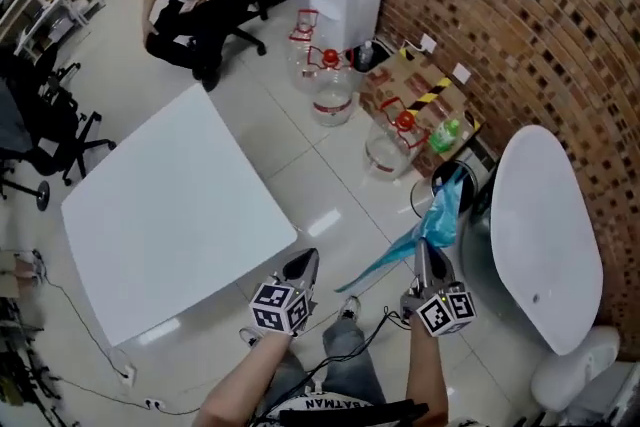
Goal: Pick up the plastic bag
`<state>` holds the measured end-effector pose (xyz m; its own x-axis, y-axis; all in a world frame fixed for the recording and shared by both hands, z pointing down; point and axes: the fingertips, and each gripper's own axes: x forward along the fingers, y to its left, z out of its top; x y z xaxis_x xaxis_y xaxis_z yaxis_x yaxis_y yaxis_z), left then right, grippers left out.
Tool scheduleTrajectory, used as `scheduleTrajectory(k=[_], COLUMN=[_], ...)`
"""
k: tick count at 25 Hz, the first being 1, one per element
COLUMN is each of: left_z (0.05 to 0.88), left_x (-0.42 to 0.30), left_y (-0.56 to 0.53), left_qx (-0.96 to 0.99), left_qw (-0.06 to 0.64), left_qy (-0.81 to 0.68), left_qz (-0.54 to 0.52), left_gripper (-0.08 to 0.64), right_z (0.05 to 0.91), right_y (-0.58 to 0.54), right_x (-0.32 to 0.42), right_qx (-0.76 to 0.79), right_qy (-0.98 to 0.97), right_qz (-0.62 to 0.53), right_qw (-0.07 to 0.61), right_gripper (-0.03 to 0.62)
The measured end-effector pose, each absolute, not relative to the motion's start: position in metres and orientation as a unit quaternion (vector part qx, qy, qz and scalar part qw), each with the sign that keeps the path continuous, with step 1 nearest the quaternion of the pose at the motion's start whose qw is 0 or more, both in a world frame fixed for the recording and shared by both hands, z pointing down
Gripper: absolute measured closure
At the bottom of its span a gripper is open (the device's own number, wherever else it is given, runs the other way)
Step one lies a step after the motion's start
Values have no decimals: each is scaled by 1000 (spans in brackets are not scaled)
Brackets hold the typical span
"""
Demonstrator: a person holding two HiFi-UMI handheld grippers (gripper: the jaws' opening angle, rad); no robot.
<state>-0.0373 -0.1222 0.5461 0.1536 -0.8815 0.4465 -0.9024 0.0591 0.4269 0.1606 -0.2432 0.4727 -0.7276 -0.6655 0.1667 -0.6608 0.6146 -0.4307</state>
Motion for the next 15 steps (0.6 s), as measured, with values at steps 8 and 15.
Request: scheduleTrajectory(k=[8, 15], left_z=[457, 396], left_x=[-138, -225], left_y=[-26, 91], left_qx=[622, 537], left_qw=[277, 222], left_qy=[-732, -811], left_qz=[-28, -65], left_gripper=[560, 560], right_z=[297, 229], right_y=[-195, -138], right_x=[87, 12], right_qx=[-267, -220], right_qy=[948, 963], right_qz=[-155, -120], right_qw=[78, 98], right_gripper=[580, 580])
